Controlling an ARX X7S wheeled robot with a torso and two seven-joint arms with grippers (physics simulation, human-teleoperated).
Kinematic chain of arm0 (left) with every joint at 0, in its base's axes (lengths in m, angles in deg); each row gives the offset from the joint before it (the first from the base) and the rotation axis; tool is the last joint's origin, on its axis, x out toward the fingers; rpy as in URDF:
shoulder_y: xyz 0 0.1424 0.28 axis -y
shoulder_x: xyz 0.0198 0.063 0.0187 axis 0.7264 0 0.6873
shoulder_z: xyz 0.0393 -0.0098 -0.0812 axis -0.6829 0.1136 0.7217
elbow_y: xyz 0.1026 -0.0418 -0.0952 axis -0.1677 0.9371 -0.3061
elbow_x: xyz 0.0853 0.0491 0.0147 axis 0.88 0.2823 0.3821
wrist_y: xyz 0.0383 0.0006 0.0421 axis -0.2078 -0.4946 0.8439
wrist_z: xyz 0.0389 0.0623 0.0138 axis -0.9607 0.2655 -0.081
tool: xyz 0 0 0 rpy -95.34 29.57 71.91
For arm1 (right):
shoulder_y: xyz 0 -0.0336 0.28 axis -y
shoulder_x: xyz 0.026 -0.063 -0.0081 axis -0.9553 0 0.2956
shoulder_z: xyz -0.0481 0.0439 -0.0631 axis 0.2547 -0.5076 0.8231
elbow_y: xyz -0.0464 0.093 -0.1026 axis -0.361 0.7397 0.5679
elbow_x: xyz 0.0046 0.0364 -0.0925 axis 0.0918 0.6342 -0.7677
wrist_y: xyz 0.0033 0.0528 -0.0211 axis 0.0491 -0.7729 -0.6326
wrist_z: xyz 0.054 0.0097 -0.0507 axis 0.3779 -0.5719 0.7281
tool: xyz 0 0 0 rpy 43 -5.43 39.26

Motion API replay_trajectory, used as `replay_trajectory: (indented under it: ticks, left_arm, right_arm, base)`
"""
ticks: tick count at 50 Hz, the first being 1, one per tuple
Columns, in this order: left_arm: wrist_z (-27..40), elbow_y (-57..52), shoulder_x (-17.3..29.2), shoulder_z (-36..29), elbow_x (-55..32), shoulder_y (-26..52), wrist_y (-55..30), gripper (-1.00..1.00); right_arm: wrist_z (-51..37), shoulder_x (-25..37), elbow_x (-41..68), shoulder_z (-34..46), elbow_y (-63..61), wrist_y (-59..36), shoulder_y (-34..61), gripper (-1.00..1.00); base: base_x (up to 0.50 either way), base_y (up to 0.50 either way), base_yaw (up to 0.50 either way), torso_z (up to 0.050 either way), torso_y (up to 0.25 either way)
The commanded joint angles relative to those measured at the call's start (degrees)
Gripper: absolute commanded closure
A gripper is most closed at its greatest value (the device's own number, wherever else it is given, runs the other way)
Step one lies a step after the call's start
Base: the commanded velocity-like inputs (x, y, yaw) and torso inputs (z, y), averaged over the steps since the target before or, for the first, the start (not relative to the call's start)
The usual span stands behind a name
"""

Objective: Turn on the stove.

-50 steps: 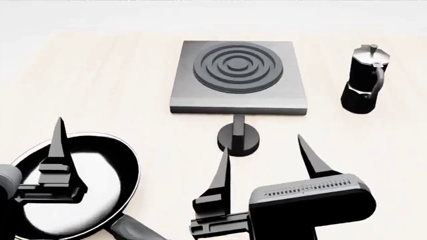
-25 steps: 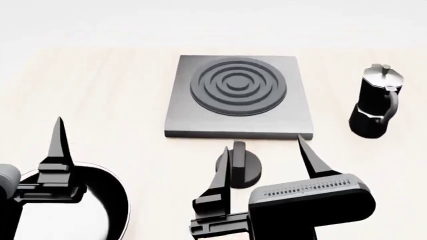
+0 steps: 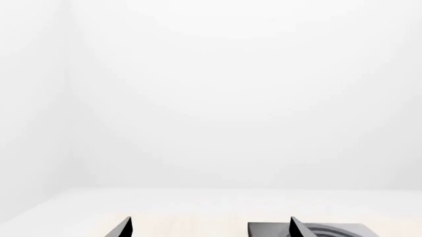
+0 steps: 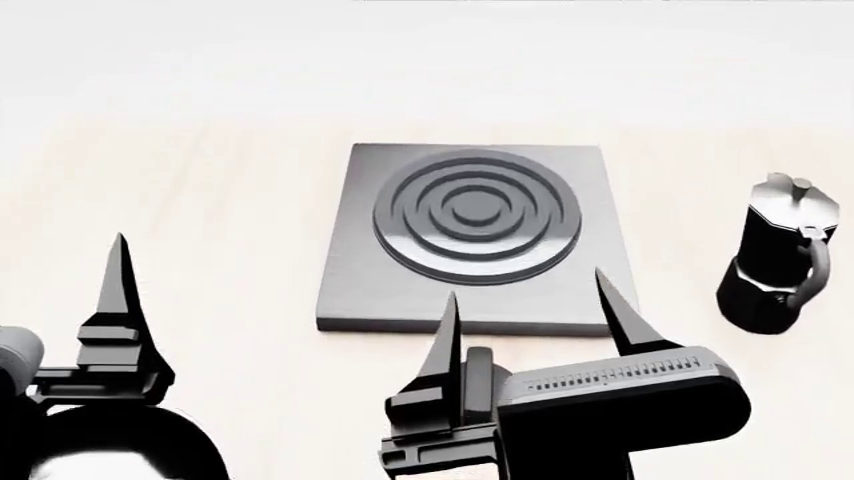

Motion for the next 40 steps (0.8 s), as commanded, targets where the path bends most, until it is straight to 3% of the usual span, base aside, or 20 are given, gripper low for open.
replay_trajectory:
  ticks: [1, 13, 40]
  left_arm:
    - [0.3, 0.1, 0.2, -0.2, -0.1, 0.1, 0.0, -1.0]
    - [0.6, -0.1, 0.5, -0.5, -0.2, 0.0, 0.1, -1.0]
    - [1.1, 0.5, 1.0, -0.6, -0.7, 0.0, 0.8, -1.0]
  right_arm:
    - [-0.2, 0.2, 0.3, 0.1, 0.1, 0.2, 0.0, -1.0]
    - [-0.6, 0.2, 0.7, -0.2, 0.3, 0.7, -0.1, -1.0]
    - [0.6, -1.4, 4.7, -0.6, 7.8, -1.1, 0.6, -1.0]
  base:
    - [0.25, 0.0, 0.0, 0.0, 0.0]
    - [0.25, 0.0, 0.0, 0.0, 0.0]
    - [0.0, 0.0, 0.0, 0.0, 0.0]
